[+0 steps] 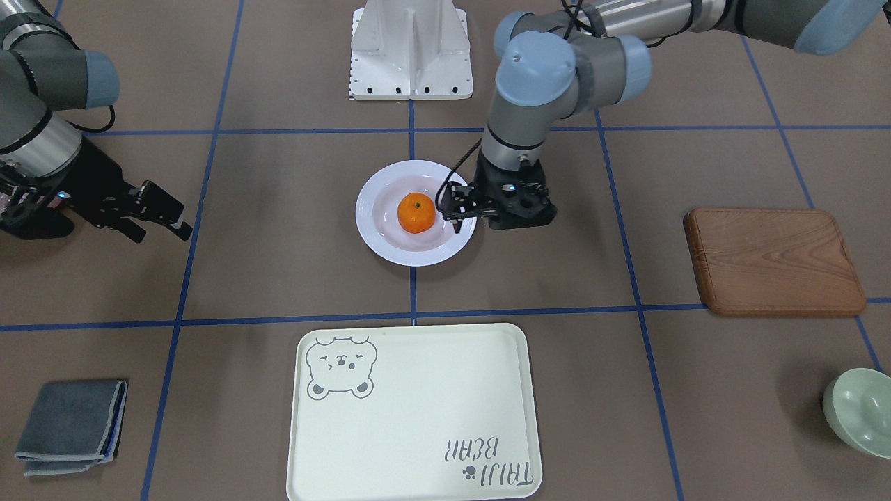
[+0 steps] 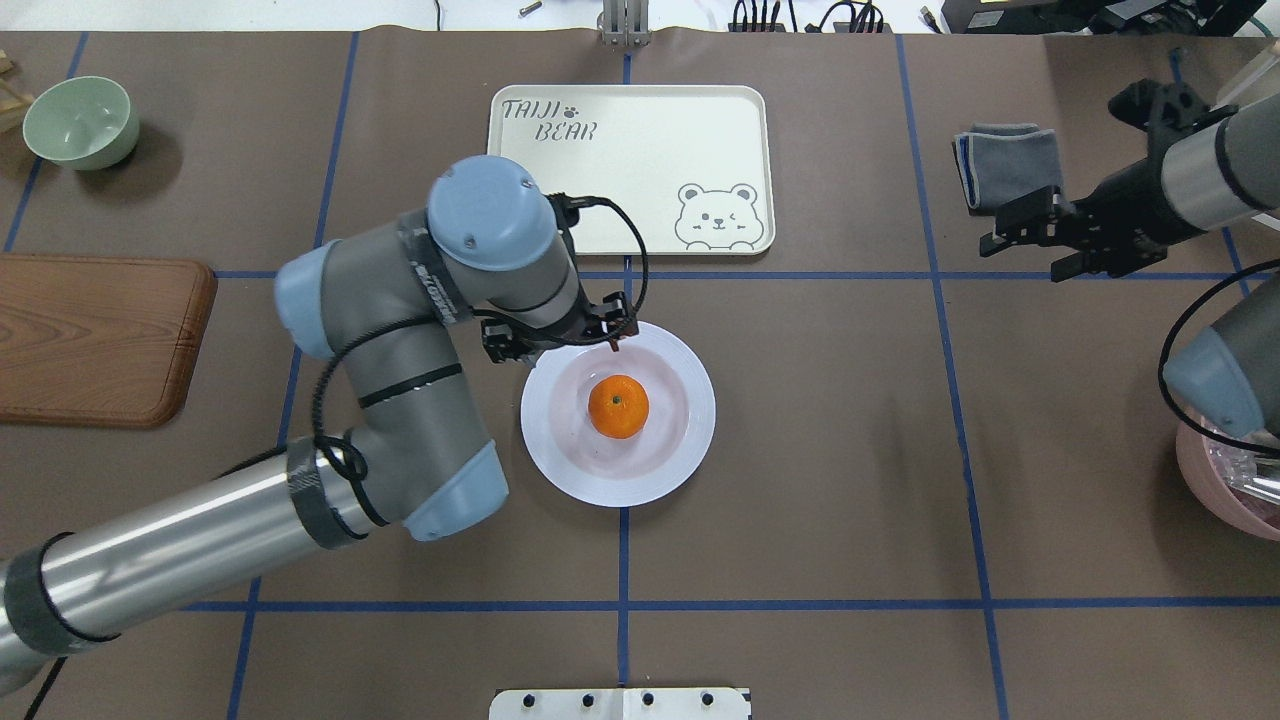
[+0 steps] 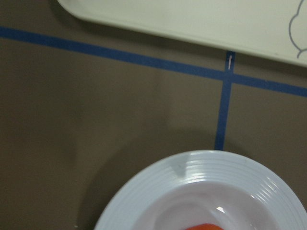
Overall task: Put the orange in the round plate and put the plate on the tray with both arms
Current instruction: 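Release the orange and raise the left gripper while the right gripper approaches the plate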
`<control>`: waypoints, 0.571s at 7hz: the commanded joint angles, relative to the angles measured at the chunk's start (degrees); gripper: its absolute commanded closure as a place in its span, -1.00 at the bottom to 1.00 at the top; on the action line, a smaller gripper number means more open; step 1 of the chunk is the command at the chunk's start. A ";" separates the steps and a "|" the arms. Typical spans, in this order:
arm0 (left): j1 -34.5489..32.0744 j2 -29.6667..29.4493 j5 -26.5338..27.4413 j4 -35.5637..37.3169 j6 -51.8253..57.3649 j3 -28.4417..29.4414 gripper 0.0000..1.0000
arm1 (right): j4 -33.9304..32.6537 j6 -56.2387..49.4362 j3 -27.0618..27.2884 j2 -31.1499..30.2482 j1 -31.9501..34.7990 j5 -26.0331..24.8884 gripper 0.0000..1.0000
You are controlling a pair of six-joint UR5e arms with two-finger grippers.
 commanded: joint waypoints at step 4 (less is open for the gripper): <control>-15.67 9.17 -1.43 -2.26 10.74 -2.84 -0.97 | 14.43 20.43 -5.29 8.92 -21.50 -25.46 -1.00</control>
